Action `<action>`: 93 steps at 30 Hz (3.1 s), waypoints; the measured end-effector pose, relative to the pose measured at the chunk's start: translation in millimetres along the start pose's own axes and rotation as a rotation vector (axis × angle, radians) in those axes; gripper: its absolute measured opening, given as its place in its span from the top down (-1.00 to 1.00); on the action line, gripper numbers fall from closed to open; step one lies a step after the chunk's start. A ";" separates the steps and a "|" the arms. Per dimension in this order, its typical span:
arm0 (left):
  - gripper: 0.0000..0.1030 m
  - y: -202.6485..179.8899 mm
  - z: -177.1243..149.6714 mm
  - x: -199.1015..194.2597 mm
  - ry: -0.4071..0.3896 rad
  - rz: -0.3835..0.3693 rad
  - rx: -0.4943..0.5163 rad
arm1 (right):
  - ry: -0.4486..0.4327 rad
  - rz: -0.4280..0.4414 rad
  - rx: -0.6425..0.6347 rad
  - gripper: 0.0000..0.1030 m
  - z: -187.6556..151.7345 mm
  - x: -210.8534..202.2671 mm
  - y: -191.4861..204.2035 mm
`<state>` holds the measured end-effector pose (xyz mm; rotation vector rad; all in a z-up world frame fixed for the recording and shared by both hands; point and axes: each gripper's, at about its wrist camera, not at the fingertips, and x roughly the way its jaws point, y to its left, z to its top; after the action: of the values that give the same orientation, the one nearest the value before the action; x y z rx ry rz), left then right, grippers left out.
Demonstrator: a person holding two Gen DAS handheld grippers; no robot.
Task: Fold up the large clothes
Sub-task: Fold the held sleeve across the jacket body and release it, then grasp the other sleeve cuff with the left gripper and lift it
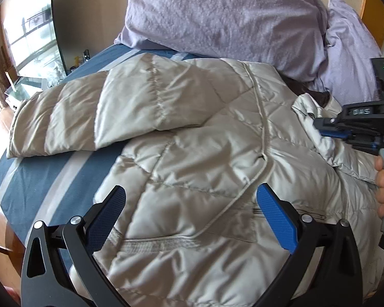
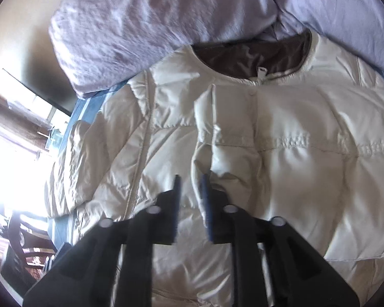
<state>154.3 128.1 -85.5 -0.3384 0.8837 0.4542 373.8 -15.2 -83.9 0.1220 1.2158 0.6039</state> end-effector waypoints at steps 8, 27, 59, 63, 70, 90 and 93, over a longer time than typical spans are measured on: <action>-0.97 19.7 9.4 3.7 -0.002 0.028 -0.039 | -0.189 -0.189 -0.007 0.22 17.1 -45.6 -24.8; -0.97 106.3 34.6 2.7 -0.007 0.158 -0.223 | -0.079 -0.391 -0.095 -0.38 -8.4 22.9 -20.0; 0.13 270.0 54.4 37.1 0.092 0.332 -0.595 | -0.076 -0.294 -0.030 -0.49 -31.6 -31.2 -42.5; 0.51 262.5 59.8 35.2 0.080 0.321 -0.576 | -0.079 -0.293 -0.026 -0.49 -34.4 -33.3 -44.8; 0.62 250.6 77.8 13.1 0.009 0.283 -0.569 | -0.097 -0.290 -0.020 -0.49 -37.1 -44.1 -50.8; 0.66 48.8 168.9 -71.2 -0.257 -0.224 -0.186 | -0.157 -0.282 0.039 -0.50 -58.8 -78.1 -85.9; 0.66 11.4 169.7 -73.0 -0.253 -0.309 -0.122 | -0.165 -0.283 0.054 -0.50 -61.7 -83.9 -94.1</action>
<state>220.4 198.8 72.2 -0.5085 0.5464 0.2573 335.0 -149.7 -73.4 0.0426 1.0659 0.3073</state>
